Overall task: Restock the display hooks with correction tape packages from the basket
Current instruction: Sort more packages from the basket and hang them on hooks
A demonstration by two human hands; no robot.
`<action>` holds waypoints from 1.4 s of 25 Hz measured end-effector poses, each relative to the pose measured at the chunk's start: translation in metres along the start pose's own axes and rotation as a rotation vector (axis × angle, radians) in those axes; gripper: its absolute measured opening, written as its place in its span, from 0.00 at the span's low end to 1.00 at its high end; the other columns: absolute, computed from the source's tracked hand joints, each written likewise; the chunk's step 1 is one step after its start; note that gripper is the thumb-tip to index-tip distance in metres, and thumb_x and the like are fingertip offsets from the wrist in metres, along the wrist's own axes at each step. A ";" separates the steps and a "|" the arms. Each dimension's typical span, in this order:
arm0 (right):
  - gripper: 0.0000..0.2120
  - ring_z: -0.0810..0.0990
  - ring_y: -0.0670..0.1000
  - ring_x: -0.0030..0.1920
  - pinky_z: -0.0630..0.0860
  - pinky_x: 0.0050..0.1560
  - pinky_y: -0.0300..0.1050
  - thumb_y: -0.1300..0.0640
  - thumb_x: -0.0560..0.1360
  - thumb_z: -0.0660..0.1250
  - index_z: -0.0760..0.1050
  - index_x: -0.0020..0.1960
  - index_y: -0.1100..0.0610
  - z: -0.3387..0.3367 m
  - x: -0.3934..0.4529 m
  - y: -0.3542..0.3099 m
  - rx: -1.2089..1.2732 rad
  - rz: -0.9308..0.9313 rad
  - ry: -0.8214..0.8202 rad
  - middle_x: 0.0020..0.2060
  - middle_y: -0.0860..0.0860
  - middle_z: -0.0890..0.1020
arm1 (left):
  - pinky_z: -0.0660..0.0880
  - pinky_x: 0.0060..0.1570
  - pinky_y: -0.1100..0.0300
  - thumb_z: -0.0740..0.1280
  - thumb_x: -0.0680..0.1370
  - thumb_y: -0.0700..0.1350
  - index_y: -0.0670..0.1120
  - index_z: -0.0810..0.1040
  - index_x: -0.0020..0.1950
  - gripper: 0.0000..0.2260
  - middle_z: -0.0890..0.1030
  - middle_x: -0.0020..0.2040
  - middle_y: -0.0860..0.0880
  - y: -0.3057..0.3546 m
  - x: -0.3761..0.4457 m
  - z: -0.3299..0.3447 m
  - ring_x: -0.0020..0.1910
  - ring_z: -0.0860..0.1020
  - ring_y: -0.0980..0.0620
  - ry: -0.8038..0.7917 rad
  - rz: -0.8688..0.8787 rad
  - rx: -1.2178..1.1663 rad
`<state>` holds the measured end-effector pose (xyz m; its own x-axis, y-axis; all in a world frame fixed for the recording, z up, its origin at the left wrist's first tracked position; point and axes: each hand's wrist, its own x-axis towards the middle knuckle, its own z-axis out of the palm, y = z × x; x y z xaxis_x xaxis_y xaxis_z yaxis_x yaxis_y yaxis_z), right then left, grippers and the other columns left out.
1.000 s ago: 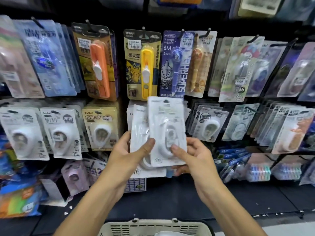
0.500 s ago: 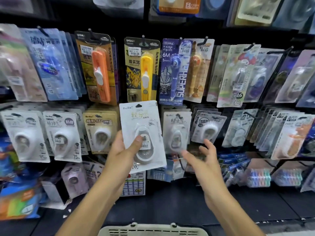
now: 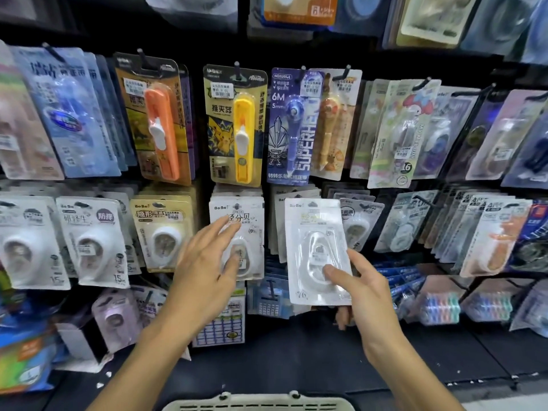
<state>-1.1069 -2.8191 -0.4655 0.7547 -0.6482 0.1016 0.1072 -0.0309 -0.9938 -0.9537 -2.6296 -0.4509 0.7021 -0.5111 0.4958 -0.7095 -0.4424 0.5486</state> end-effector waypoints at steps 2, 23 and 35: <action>0.16 0.68 0.49 0.21 0.66 0.20 0.42 0.54 0.78 0.71 0.78 0.57 0.32 -0.001 0.001 0.004 -0.053 -0.024 -0.047 0.42 0.48 0.87 | 0.42 0.79 0.51 0.62 0.84 0.48 0.57 0.58 0.81 0.26 0.50 0.81 0.61 -0.006 0.000 0.010 0.81 0.48 0.58 -0.114 0.011 0.113; 0.15 0.79 0.48 0.29 0.76 0.29 0.44 0.57 0.79 0.68 0.73 0.64 0.53 0.027 0.011 0.163 -0.324 0.285 0.087 0.40 0.52 0.84 | 0.73 0.60 0.53 0.67 0.78 0.43 0.48 0.78 0.64 0.14 0.80 0.58 0.48 -0.042 -0.066 0.051 0.60 0.76 0.46 -0.274 -0.088 0.095; 0.43 0.48 0.62 0.81 0.49 0.78 0.65 0.62 0.78 0.66 0.43 0.83 0.51 0.016 -0.169 0.350 -1.518 -0.435 -1.445 0.82 0.57 0.46 | 0.76 0.60 0.48 0.66 0.79 0.44 0.51 0.78 0.64 0.13 0.81 0.63 0.46 -0.179 -0.221 0.087 0.58 0.78 0.46 -1.032 -0.487 0.368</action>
<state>-1.1865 -2.7083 -0.8294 0.7494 0.4313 -0.5024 0.4527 -0.8874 -0.0866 -0.9875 -2.5014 -0.7176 0.6407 -0.5070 -0.5766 -0.4758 -0.8516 0.2201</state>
